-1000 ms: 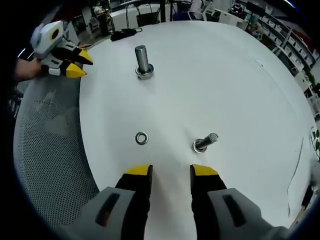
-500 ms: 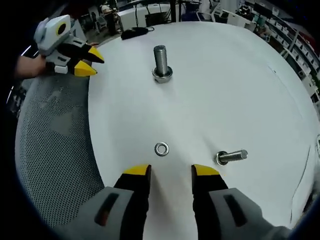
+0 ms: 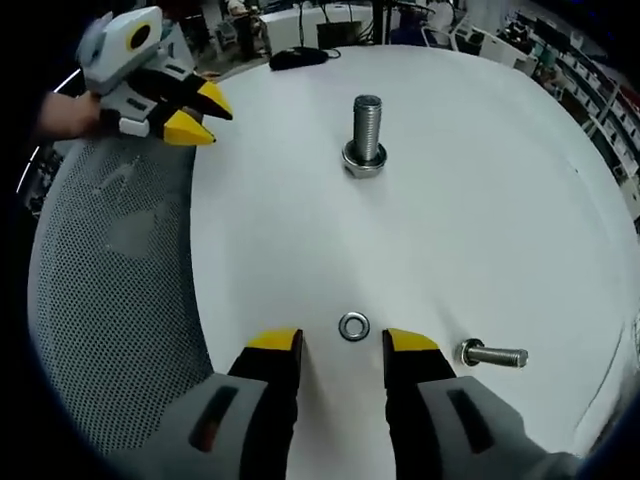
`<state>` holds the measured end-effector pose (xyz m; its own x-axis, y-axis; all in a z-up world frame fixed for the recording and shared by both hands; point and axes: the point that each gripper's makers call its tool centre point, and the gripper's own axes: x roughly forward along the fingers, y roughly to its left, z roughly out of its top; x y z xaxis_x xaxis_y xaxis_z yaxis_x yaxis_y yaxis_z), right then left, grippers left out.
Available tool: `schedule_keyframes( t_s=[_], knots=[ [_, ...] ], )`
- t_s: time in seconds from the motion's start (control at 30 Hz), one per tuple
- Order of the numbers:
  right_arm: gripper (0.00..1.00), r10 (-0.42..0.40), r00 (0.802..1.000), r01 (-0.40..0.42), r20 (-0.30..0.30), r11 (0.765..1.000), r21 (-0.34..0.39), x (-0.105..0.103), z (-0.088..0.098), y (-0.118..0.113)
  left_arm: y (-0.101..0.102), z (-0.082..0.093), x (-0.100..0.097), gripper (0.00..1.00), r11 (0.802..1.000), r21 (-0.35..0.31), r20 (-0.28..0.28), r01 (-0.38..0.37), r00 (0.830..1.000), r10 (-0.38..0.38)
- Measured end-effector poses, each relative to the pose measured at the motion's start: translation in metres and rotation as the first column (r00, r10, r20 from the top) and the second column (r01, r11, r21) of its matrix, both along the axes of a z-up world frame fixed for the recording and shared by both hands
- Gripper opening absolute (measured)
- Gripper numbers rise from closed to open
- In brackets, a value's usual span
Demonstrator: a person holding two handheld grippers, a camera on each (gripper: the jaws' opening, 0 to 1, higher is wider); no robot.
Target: Place the washer onto the threaded stud by aligning its center hole with the stud, sliding it down to the base, and recovering from edge contact or off-axis alignment until the washer reaches the visible bottom stop.
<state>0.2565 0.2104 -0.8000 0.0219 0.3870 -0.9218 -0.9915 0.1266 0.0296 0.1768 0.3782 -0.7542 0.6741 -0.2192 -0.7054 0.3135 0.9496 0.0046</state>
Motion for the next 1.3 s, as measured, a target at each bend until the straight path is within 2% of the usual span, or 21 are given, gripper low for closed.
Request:
schedule_keyframes(
  t_s=[0.23,0.37,0.43,0.53,0.63,0.93,1.03,1.13,1.23,1.3],
  knots=[
    [0.32,0.051,0.998,-0.050,0.036,0.999,-0.020,0.003,0.000,0.002,0.001,0.000,0.000,0.17,1.000,-0.003,0.001,-0.002,1.000,0.002],
    [0.30,0.067,0.997,-0.067,0.032,0.998,-0.023,0.003,0.000,0.002,0.001,0.000,0.000,0.17,1.000,-0.001,0.003,-0.003,1.000,0.003],
    [0.27,0.101,0.994,-0.100,0.032,0.994,-0.039,0.002,0.001,0.002,0.001,0.000,0.000,0.17,1.000,-0.001,0.003,-0.002,1.000,0.002],
    [0.25,0.103,0.995,-0.101,0.017,0.991,-0.085,0.004,0.000,0.003,0.001,0.000,0.000,0.17,1.000,-0.001,0.001,-0.002,1.000,0.002],
    [0.24,0.142,0.990,-0.138,0.017,0.979,-0.152,0.003,-0.001,0.004,0.001,0.000,0.000,0.17,1.000,-0.002,0.003,-0.003,1.000,0.003],
    [0.20,0.231,0.973,-0.223,0.014,0.949,-0.223,-0.001,-0.002,0.006,0.001,0.000,0.000,0.16,1.000,0.002,-0.001,-0.005,1.000,0.005],
    [0.14,0.262,0.965,-0.250,0.015,0.936,-0.249,0.001,-0.003,0.008,0.002,-0.001,0.000,0.16,1.000,0.003,-0.004,-0.006,1.000,0.006],
    [0.04,0.303,0.951,-0.273,0.066,0.919,-0.285,0.012,-0.003,0.009,0.002,-0.001,0.000,0.16,1.000,0.005,-0.006,-0.007,1.000,0.007],
    [0.05,0.276,0.961,-0.254,0.034,0.920,-0.298,0.008,-0.004,0.009,0.003,-0.001,-0.001,0.16,1.000,0.007,-0.007,-0.008,1.000,0.008],
    [0.05,0.290,0.956,-0.268,0.034,0.918,-0.293,0.009,-0.004,0.009,0.002,-0.001,-0.001,0.16,1.000,0.005,-0.009,-0.006,1.000,0.006]
  ],
)
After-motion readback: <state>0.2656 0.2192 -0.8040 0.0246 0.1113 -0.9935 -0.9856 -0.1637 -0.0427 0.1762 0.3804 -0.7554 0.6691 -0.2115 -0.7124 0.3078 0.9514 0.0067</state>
